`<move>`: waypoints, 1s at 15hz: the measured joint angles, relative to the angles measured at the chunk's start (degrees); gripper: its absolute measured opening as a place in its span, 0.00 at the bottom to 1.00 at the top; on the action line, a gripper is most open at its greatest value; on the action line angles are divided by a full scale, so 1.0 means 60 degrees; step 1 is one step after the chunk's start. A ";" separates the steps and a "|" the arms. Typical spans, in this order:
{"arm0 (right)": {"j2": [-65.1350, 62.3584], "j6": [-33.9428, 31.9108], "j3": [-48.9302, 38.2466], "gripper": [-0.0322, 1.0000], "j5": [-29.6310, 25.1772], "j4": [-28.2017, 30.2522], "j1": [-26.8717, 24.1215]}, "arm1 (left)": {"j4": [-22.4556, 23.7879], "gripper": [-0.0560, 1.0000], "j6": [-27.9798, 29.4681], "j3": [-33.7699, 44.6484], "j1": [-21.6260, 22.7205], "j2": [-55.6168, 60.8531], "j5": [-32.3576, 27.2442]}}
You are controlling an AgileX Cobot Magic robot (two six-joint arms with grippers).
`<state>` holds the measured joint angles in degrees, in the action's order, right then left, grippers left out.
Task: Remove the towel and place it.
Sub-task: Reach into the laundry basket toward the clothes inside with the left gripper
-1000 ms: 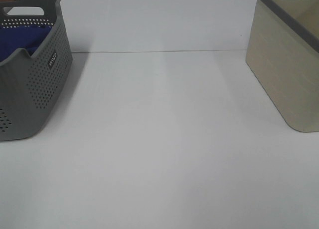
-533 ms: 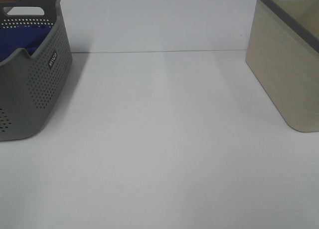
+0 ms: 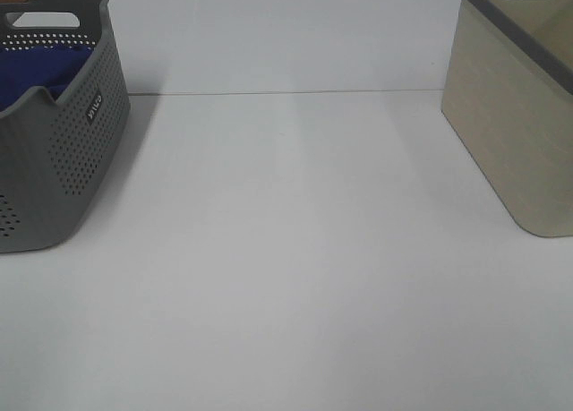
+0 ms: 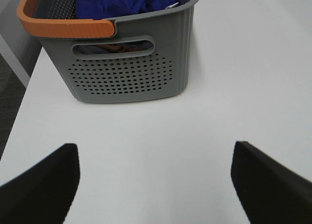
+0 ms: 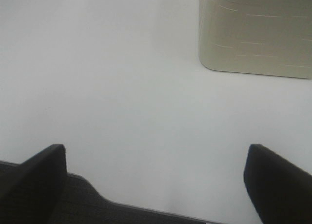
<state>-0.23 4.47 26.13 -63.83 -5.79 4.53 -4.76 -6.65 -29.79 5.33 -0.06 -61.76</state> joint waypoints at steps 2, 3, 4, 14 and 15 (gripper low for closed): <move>0.0000 0.0000 0.0000 0.95 0.0000 0.0000 0.0000 | 0.0000 0.81 0.0000 0.0000 0.0000 0.0000 0.0000; 0.0000 0.0000 0.0000 0.95 0.0000 0.0000 0.0000 | 0.0000 0.81 0.0000 0.0000 0.0000 -0.0029 -0.0010; 0.0000 0.0000 0.0000 0.95 0.0000 0.0000 0.0000 | 0.0000 0.81 0.0000 -0.0010 0.0000 -0.0239 -0.0057; 0.0000 0.0000 0.0000 0.95 0.0000 0.0000 0.0000 | -0.0143 0.81 -0.4469 -0.6322 0.0000 -0.8699 -0.1346; 0.0000 0.0000 0.0000 0.95 0.0000 0.0000 0.0000 | -0.0143 0.81 -0.4985 -0.7181 0.0000 -0.9549 -0.1356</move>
<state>-0.23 4.47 26.13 -63.83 -5.79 4.53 -5.61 -36.55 -72.88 5.33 -57.35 -69.90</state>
